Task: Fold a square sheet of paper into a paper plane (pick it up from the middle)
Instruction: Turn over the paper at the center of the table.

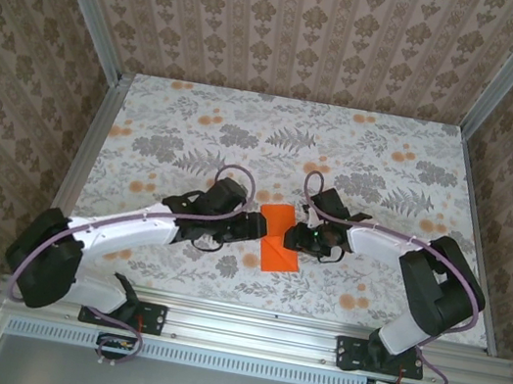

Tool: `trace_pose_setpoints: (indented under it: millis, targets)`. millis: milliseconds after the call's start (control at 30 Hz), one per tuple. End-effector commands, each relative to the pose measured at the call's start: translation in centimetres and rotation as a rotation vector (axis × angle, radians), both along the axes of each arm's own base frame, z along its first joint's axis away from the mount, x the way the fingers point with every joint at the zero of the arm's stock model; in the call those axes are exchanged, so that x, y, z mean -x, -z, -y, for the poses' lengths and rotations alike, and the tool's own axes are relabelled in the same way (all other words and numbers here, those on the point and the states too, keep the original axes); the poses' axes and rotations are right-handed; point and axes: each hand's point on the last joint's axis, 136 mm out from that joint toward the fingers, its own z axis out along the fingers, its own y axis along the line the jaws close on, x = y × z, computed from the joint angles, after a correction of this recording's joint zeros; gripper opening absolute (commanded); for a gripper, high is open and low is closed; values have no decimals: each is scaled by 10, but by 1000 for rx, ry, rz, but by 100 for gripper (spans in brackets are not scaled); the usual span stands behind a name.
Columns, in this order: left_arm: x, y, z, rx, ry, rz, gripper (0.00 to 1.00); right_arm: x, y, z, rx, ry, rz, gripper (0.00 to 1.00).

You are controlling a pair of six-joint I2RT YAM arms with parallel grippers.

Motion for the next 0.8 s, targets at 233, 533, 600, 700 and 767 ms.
trace_pose_setpoints:
  millis: [233, 533, 600, 700, 767]
  targets:
    - [-26, 19, 33, -30, 3, -40, 38, 5, -5, -5, -60, -25, -16, 47]
    - [-36, 43, 49, -50, 23, -85, 20, 6, -8, -3, -80, -4, 6, 49]
    - [-38, 48, 51, -58, 25, -95, 17, 6, -6, -3, -81, -3, -2, 49]
    - [-40, 56, 54, -75, 36, -108, 12, 6, -3, -3, -79, 2, -7, 48]
    - [-41, 63, 54, -97, 40, -121, 7, 6, -1, -3, -79, 4, -12, 48]
